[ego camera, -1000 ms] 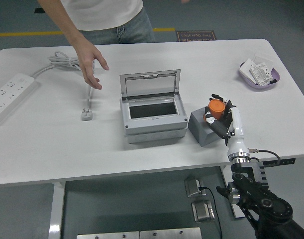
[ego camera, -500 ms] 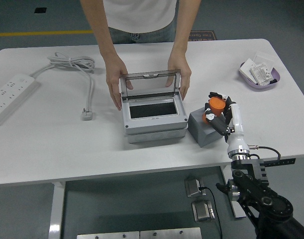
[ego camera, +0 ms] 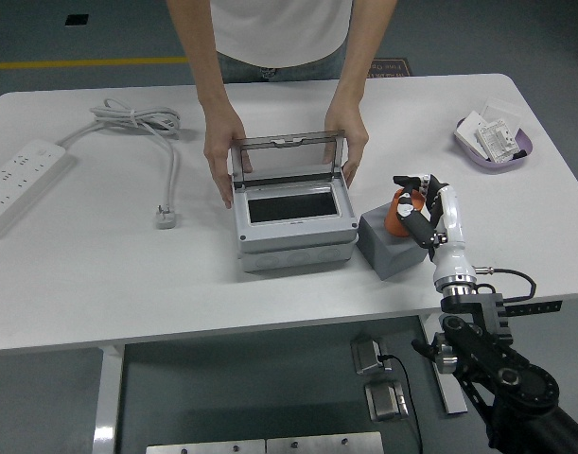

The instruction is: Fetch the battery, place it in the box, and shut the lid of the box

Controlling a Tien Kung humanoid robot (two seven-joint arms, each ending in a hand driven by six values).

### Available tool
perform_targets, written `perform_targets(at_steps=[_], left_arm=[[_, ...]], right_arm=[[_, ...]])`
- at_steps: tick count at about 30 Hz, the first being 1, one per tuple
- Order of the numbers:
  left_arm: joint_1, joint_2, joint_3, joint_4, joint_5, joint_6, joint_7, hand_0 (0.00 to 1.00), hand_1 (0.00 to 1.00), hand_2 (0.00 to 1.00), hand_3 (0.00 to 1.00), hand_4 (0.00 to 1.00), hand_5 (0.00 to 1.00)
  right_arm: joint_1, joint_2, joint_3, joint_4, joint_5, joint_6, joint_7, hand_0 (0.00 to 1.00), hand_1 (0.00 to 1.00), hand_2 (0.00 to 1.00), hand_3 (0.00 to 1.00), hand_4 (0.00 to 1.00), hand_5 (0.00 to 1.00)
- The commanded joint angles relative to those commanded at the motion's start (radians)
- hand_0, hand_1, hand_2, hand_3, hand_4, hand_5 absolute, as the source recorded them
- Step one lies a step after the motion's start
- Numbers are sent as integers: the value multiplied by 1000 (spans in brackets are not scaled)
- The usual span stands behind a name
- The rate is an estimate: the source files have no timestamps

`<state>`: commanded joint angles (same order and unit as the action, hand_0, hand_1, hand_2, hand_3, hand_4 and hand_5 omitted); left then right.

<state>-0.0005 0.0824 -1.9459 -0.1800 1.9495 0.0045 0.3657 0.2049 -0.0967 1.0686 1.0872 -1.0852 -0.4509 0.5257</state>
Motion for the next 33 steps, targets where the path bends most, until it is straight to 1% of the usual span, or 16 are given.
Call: perform_targets(at_steps=[5,12,15,16,21,22,26,27,33], left_arm=[[1,0,-1,0,2,1,0,667,682,668,734,815,269],[1,0,-2,0,6,2,0,666,682,669,734,814,269],[1,-1,-2,0,8,2,-1,666,682,669,734,814,269],[1,-1,-2,0,8,2,-1,667,682,668,734,815,269],[2,-1,-3,0,11,3,0,667,682,668,734,815,269],[3,-1,-4,0,12,2,0,666,683,668,732,814,268],[3,-1,-5,0,15,2,1,666,683,668,732,814,268],[3,-2,-6,0,16,2,1,666,683,668,732,813,266],[3,-3,-5,0,18,2,1,666,683,668,732,813,266]], right_arm=[[-1,1,-2,-6,2,9,3,764,659,577,439,172,2],[2,1,14,-24,-21,58,-2,762,657,575,431,189,2],[3,0,22,-29,-34,72,-10,762,657,575,431,189,2],[3,-1,25,-32,-38,76,-14,760,683,620,589,400,35],[4,-3,34,-39,-44,88,-25,760,683,620,589,400,35],[4,-3,35,-40,-45,88,-27,819,756,733,819,778,337],[4,-5,38,-42,-50,88,-35,819,756,733,819,778,337],[4,-5,38,-43,-51,88,-38,864,803,796,917,974,619],[5,-5,38,-43,-56,83,-45,864,803,796,917,974,619]])
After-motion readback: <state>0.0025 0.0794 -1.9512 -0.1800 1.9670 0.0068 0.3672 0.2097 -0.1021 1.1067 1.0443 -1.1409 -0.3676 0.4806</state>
